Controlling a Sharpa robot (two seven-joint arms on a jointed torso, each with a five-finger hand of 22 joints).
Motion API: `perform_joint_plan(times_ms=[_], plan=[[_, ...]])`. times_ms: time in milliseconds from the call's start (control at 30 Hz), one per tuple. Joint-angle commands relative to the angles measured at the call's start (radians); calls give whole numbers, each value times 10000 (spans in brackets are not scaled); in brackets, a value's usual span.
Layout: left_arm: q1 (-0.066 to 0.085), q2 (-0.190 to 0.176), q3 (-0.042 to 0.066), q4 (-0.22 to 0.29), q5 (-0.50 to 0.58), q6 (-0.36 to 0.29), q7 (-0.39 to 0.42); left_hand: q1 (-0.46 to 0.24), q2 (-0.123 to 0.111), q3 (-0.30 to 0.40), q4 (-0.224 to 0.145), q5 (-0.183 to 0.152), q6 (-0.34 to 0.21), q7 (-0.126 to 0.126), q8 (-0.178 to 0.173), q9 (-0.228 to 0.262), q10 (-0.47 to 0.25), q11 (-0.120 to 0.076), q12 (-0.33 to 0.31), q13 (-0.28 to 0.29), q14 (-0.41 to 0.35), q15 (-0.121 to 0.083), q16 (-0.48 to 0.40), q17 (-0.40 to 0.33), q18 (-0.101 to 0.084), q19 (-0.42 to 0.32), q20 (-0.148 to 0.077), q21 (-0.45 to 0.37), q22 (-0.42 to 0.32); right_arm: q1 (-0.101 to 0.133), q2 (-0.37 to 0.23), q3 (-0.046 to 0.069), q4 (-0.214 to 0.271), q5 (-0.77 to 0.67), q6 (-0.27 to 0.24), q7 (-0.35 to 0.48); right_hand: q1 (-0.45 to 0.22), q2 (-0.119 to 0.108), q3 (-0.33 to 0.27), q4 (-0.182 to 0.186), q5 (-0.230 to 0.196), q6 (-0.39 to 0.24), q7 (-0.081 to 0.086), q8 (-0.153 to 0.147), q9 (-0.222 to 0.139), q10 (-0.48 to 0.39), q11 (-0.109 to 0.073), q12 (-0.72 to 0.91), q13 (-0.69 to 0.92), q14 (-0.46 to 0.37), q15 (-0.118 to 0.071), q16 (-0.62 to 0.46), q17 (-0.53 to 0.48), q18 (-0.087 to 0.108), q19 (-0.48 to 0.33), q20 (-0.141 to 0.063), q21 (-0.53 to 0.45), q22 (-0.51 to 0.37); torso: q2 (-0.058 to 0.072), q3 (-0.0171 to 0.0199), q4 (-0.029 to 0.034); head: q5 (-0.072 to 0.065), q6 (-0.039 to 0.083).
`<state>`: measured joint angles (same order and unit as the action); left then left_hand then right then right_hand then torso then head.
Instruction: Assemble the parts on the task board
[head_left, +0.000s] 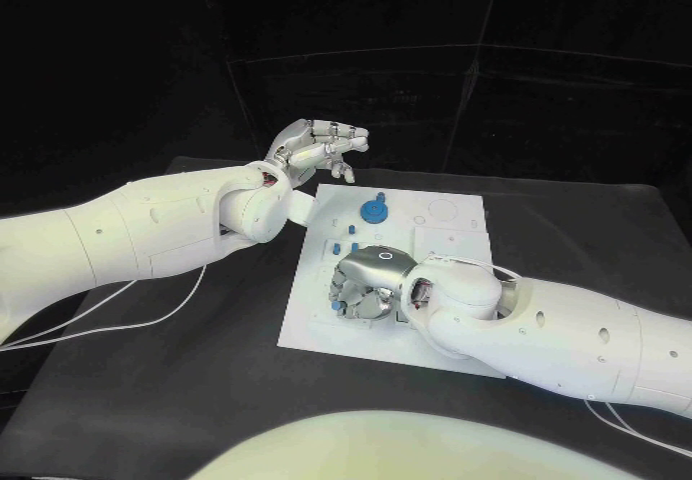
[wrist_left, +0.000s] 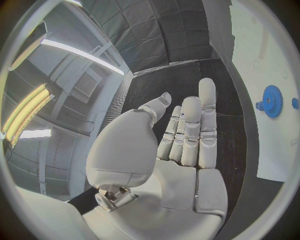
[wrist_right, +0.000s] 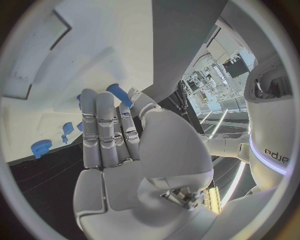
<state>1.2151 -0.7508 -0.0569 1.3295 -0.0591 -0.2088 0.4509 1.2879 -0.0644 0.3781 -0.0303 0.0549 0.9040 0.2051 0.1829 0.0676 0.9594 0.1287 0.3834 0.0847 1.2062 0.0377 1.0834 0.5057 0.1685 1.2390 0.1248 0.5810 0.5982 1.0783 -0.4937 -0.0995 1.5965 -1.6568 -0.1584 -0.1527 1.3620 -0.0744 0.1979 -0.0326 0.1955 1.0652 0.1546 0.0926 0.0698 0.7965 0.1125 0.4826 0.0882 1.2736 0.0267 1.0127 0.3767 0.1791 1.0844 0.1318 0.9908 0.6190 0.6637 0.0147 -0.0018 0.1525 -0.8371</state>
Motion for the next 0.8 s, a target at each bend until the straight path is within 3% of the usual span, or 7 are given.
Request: perform_joint_plan(times_ms=[33, 400, 800], plan=[[16, 8, 5, -1, 18, 132, 18, 50, 50, -46, 8, 41, -73, -10, 51, 15, -40, -4, 32, 16, -95, -4, 33, -10, 130, -5, 72, -58, -15, 14, -3, 4, 7, 1, -63, 38, 24, 167, 109, 18, -126, 151, -33, 72, 19, 15, -77, 103, 4, 20, -64, 69, -31, 60, 38, -75, 73, 57, -4, 5, -9, 4, -2], [16, 6, 5, -14, 18, 137, 7, 50, 50, -46, 8, 41, -73, -10, 51, 15, -40, -4, 32, 16, -95, -4, 33, -10, 130, -5, 72, -58, -15, 14, -103, 4, 43, 1, -240, -7, 79, 361, 303, 34, -299, 481, -134, 208, 35, 147, -143, 321, -57, 114, -124, 173, -98, 11, 219, -129, 280, 330, 2, 6, -12, 2, -4], [15, -5, 4, -15, 18, 150, -7, 50, 50, -46, 8, 41, -73, -10, 51, 15, -40, -4, 32, 16, -95, -4, 33, -10, 130, -5, 72, -58, -15, 14, -217, 4, 36, 1, -200, -139, 75, 304, 337, 18, -374, 428, -116, 163, 5, 123, -138, 341, -102, 108, -127, 182, -131, 15, 198, -139, 262, 289, 1, 3, -12, -12, -2]])
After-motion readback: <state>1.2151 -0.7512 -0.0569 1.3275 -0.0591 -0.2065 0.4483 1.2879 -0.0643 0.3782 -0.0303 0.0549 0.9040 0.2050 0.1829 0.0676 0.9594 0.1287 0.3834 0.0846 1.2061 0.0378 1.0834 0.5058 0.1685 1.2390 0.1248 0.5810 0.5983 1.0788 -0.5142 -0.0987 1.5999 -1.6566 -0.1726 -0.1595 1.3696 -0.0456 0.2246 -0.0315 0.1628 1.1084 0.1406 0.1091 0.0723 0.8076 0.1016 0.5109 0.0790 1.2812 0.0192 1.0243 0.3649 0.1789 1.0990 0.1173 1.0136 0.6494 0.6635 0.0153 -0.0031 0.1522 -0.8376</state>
